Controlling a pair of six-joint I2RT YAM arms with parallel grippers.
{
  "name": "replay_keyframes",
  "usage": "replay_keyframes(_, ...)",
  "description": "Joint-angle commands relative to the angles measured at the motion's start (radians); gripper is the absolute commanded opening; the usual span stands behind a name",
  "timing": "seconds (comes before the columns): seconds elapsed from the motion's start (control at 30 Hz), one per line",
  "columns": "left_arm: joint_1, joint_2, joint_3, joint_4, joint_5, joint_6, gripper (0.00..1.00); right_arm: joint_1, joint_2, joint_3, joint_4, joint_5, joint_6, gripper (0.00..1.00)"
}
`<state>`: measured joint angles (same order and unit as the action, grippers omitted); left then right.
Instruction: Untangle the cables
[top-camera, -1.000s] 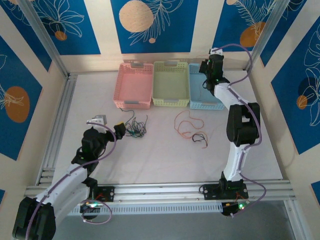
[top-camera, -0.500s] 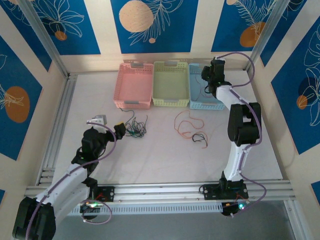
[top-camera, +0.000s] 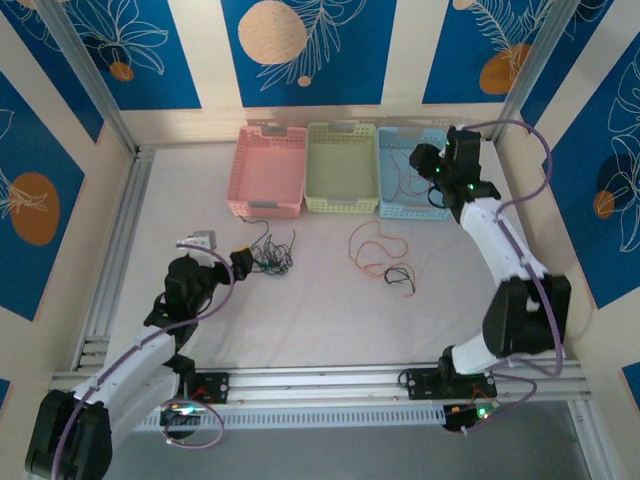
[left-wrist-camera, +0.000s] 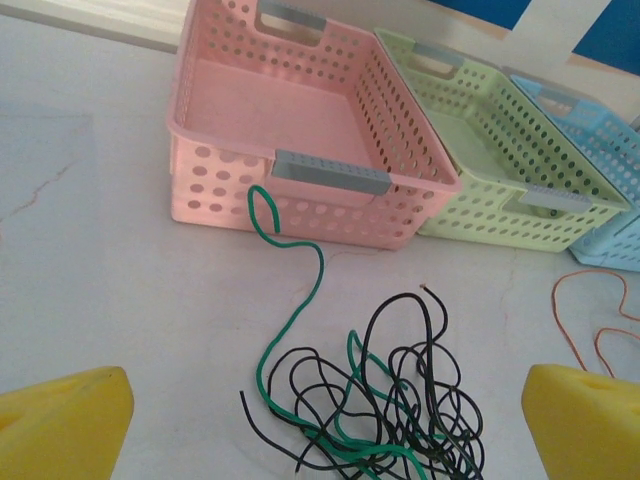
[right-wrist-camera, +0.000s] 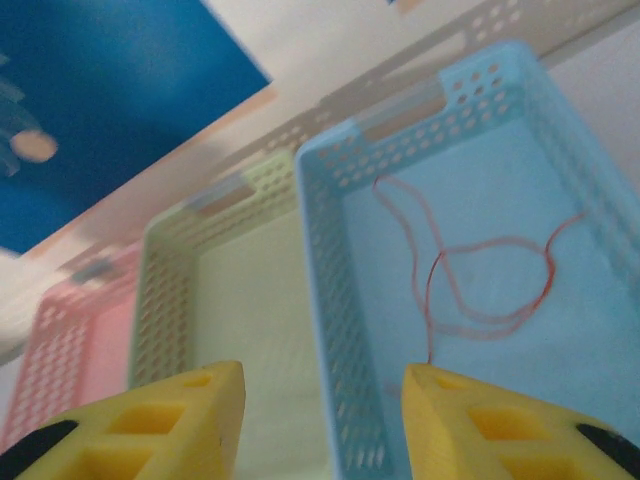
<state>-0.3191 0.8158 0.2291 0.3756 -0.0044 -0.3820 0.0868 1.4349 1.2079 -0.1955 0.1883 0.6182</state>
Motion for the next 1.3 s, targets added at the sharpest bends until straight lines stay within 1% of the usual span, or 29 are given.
replay_keyframes(0.0,0.000,0.007,0.035,0.035,0.055,0.025,0.99,0.037,-0.081,-0.119,-0.203,-0.147,0.049,0.46)
replay_keyframes(0.1,-0.001,0.012,0.037,0.048,0.088,0.030,0.98,0.041,-0.150,-0.220,-0.286,-0.186,0.079,0.46)
replay_keyframes(0.13,0.000,0.016,0.042,0.047,0.099,0.033,0.98,0.042,-0.165,-0.252,-0.301,-0.222,0.081,0.46)
replay_keyframes(0.2,0.000,0.031,0.051,0.051,0.118,0.034,0.98,0.043,-0.175,-0.284,-0.355,-0.262,0.084,0.47)
replay_keyframes(0.27,0.000,0.053,0.061,0.055,0.131,0.036,0.97,0.050,-0.169,-0.299,-0.396,-0.263,0.084,0.48)
replay_keyframes(0.37,0.000,0.063,0.064,0.054,0.136,0.037,0.97,0.052,-0.115,-0.310,-0.430,-0.269,0.078,0.49)
replay_keyframes(0.43,-0.001,0.054,0.059,0.057,0.135,0.035,0.97,0.059,-0.058,-0.318,-0.431,-0.322,0.075,0.49)
replay_keyframes(0.5,0.000,0.053,0.055,0.057,0.130,0.034,0.97,0.071,-0.009,-0.323,-0.436,-0.343,0.075,0.49)
replay_keyframes(0.57,0.000,0.062,0.058,0.059,0.130,0.034,0.97,0.086,0.025,-0.325,-0.440,-0.341,0.066,0.49)
replay_keyframes(0.67,0.000,0.081,0.066,0.059,0.133,0.032,0.97,0.122,0.046,-0.315,-0.470,-0.260,0.053,0.50)
replay_keyframes(0.83,-0.001,0.090,0.071,0.055,0.133,0.033,0.97,0.101,0.093,-0.320,-0.452,-0.246,0.050,0.51)
replay_keyframes(1.0,0.000,0.087,0.069,0.055,0.133,0.032,0.97,0.088,0.136,-0.290,-0.453,-0.238,0.045,0.50)
replay_keyframes(1.07,0.000,0.088,0.069,0.055,0.135,0.033,0.97,0.079,0.157,-0.276,-0.457,-0.243,0.040,0.49)
replay_keyframes(1.13,0.000,0.088,0.069,0.055,0.135,0.033,0.97,0.069,0.185,-0.263,-0.458,-0.261,0.035,0.46)
replay_keyframes(1.2,0.000,0.088,0.069,0.056,0.135,0.033,0.97,0.066,0.206,-0.249,-0.463,-0.268,0.033,0.39)
replay_keyframes(1.27,0.000,0.088,0.068,0.057,0.135,0.032,0.97,0.061,0.213,-0.242,-0.459,-0.275,0.032,0.30)
